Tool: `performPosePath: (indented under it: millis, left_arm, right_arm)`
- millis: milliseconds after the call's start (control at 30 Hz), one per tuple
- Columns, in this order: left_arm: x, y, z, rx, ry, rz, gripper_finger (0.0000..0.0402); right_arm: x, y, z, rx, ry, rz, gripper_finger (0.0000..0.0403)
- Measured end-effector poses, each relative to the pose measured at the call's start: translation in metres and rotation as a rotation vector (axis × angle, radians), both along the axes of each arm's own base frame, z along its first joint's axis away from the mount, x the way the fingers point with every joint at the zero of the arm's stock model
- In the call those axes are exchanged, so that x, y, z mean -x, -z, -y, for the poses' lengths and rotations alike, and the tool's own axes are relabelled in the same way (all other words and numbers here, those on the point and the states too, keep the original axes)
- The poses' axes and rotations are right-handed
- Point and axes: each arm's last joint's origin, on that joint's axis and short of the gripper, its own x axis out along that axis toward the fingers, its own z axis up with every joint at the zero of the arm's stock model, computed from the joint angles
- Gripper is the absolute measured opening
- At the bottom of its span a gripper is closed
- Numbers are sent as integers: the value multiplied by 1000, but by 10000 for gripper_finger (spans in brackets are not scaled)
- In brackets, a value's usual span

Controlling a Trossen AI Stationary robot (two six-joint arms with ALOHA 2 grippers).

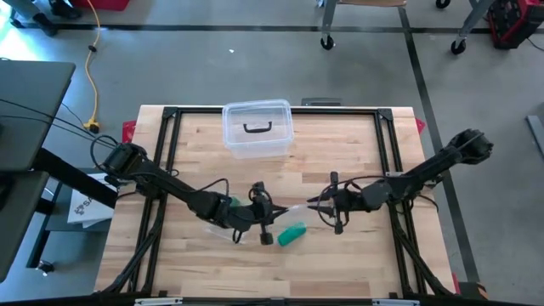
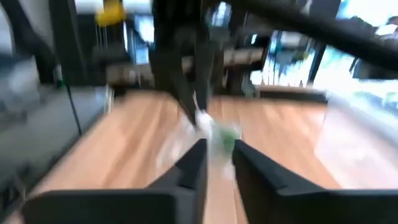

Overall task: Roll bandage
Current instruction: Open the zip bag

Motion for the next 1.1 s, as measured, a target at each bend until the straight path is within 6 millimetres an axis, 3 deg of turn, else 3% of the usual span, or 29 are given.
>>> performPosePath:
  millis: [167,333,567,967,1100]
  left_arm:
    - [2,0,-4,56,61,-55,1]
    - [2,1,-5,61,68,-62,1]
    - [3,1,-2,59,79,-59,1]
    - [2,0,-2,76,75,-49,1]
    - [2,0,-2,76,74,-49,1]
  right_arm:
    - [-10,-12,-5,51,-7,-152,142]
    - [-21,-23,-12,106,-59,-159,156]
    - [-31,-13,-10,94,-125,-212,129]
    - [-43,-2,-14,97,-100,-180,23]
    - [-43,-2,-16,95,-121,-180,19]
